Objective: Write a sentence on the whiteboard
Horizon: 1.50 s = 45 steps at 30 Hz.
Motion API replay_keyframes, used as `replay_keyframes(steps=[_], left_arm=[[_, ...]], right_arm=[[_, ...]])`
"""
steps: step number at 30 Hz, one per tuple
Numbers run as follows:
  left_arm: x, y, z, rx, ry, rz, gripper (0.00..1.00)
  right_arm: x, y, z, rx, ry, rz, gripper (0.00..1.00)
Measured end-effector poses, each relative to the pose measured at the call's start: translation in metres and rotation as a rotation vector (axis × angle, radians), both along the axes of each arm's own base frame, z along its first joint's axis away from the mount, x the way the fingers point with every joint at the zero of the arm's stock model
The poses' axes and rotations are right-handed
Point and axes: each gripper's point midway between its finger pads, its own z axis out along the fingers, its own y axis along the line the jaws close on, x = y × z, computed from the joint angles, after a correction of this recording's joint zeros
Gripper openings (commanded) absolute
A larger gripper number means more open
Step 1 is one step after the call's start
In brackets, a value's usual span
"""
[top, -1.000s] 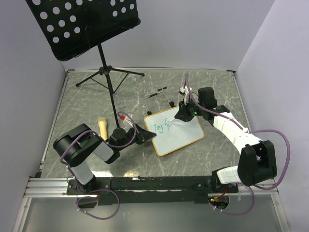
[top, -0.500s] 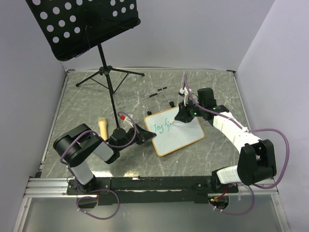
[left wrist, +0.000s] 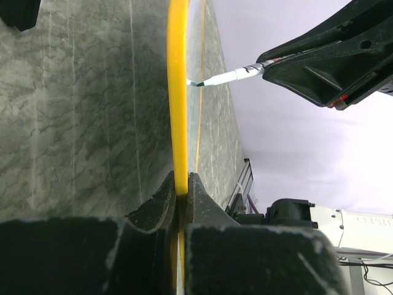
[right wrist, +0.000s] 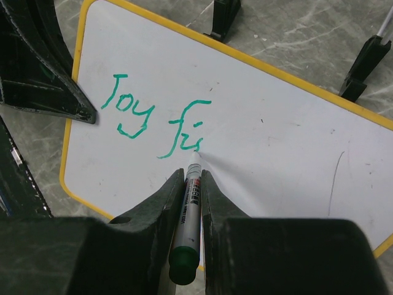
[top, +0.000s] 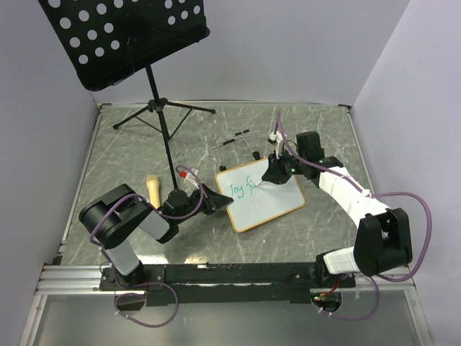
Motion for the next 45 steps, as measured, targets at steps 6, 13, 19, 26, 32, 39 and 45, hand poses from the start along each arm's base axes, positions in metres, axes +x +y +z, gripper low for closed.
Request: replay_keyframes(steps=[6,13,19,26,32,39,45], left_arm=[[0.000,0.000,0.001,-0.002,-0.002,-0.003,0.01],[0.000,0.000,0.001,-0.002,-0.002,-0.005,0.01],[0.000,0.000,0.001,-0.002,-0.001,-0.005,0.01],[0.000,0.000,0.001,-0.002,-0.002,-0.005,0.01],[0.000,0.000,0.000,0.000,0.002,-0.004,0.01],[0.000,0.000,-0.001,0.000,0.009,-0.003,0.01],[0.000,0.000,-0.001,0.000,0.012,-0.002,0.01]], right_arm=[[-0.001,0.000,0.000,0.004,0.002,0.003,0.00],[0.002,0.001,0.002,0.011,-0.002,-0.005,0.00],[0.003,0.001,0.003,0.016,-0.005,-0.012,0.00],[0.006,0.000,0.003,0.013,-0.009,-0.025,0.00],[0.008,0.000,0.001,0.012,-0.003,-0.034,0.00],[0.012,-0.002,0.000,0.004,0.001,-0.065,0.00],[0.015,-0.003,0.001,-0.002,-0.006,-0.078,0.00]])
